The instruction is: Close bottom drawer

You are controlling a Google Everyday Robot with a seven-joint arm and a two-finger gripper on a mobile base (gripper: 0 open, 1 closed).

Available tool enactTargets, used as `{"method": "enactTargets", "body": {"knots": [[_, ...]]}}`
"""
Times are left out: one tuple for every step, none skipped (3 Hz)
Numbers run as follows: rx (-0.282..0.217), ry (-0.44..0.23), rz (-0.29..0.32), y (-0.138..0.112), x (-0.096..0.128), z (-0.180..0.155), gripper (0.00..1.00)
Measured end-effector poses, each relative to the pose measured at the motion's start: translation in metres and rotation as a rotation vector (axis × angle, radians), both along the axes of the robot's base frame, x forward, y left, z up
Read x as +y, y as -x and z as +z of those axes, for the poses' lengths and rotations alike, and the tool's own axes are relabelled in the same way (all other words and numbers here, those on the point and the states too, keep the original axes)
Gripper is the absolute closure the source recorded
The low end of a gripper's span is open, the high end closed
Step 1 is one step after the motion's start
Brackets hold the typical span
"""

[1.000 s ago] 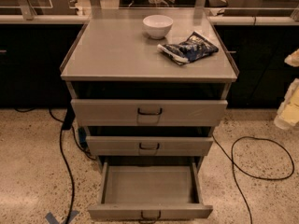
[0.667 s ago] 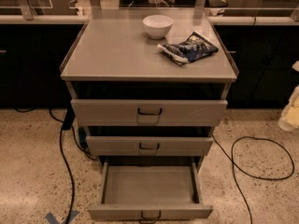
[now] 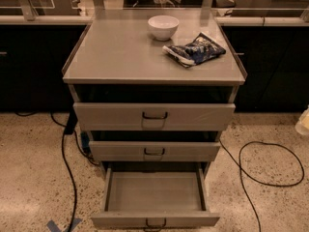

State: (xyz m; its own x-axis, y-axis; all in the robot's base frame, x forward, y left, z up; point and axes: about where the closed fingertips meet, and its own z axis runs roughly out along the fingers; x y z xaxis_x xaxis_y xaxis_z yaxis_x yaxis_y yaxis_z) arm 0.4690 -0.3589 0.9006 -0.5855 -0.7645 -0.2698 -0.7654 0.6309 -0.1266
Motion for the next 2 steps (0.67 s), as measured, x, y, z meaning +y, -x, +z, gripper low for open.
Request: {"method": "enactTargets", "body": {"knots": [[0.011,-0.020,-0.034,-0.0018,-0.0223,-0.0141,0.00],[0.011,-0.020,-0.034,-0.0018,-0.0223,-0.0141,0.00]]}}
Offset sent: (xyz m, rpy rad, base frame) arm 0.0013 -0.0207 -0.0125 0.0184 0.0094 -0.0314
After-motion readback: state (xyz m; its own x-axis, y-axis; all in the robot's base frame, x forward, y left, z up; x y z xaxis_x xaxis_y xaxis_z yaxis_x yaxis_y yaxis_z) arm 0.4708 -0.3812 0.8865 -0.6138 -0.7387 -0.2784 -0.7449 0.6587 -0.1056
